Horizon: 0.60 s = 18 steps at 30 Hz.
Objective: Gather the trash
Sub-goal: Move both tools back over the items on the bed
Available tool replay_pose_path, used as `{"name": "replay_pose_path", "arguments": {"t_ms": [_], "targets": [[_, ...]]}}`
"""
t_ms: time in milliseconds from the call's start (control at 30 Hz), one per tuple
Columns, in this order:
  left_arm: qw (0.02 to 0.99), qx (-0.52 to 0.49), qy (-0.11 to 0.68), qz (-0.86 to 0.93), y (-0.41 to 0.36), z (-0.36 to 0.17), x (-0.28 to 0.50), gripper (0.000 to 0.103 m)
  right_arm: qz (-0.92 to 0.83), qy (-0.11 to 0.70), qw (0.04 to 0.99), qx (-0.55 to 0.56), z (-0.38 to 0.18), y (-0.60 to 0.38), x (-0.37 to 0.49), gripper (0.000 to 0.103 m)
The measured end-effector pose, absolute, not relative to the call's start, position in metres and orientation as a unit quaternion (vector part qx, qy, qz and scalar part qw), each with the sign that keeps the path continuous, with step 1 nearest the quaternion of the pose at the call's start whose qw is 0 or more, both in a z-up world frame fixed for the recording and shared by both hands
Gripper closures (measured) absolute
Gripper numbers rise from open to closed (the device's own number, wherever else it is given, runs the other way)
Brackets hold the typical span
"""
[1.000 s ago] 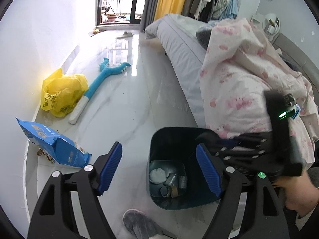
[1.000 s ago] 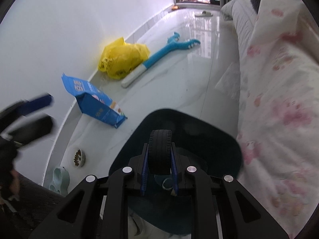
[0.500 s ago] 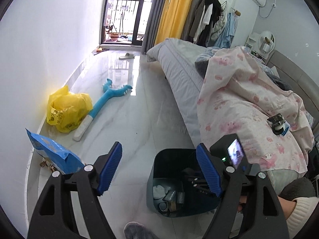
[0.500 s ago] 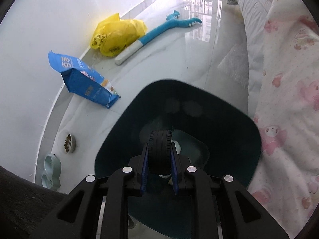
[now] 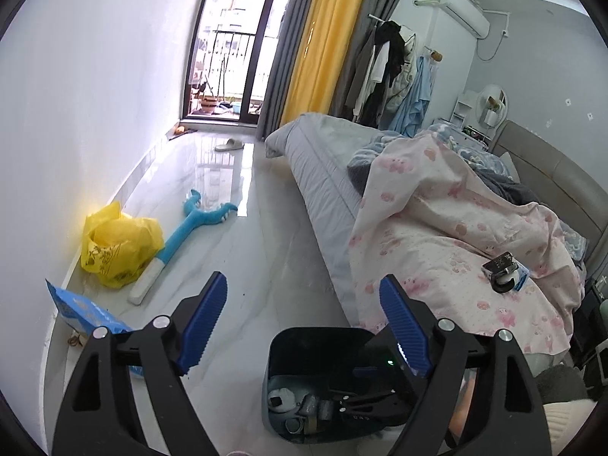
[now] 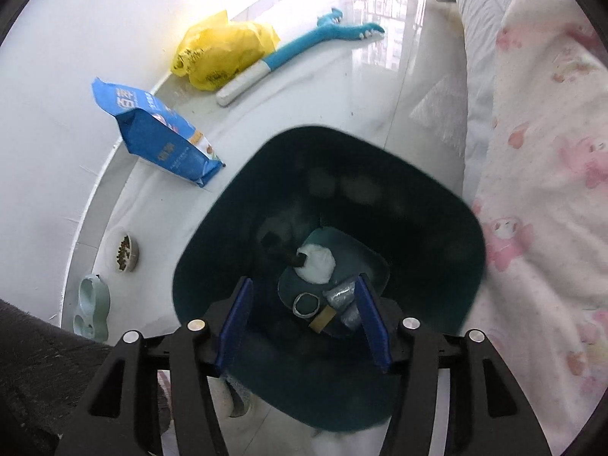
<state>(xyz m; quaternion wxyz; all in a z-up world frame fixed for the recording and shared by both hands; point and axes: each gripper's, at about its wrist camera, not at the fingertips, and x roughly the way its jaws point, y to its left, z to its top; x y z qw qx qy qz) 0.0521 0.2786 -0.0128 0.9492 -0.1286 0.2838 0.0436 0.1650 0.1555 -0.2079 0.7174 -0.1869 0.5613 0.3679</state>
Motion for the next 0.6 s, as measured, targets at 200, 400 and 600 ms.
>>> {"name": "replay_pose_path", "arguments": {"t_ms": [200, 400, 600], "targets": [[0.952, -0.121, 0.278, 0.039, 0.257, -0.003, 0.068, 0.017, 0.385, 0.525, 0.738, -0.18, -0.17, 0.136, 0.166, 0.038], [0.957, -0.11, 0.267, 0.016, 0.223, 0.01, 0.086, 0.014, 0.391, 0.467, 0.779, -0.149, -0.113, 0.097, 0.174, 0.032], [0.959, -0.096, 0.265, -0.011, 0.182, 0.013, 0.107, 0.012, 0.375, 0.44, 0.807, -0.119, -0.082, 0.048, 0.19, 0.031]]}}
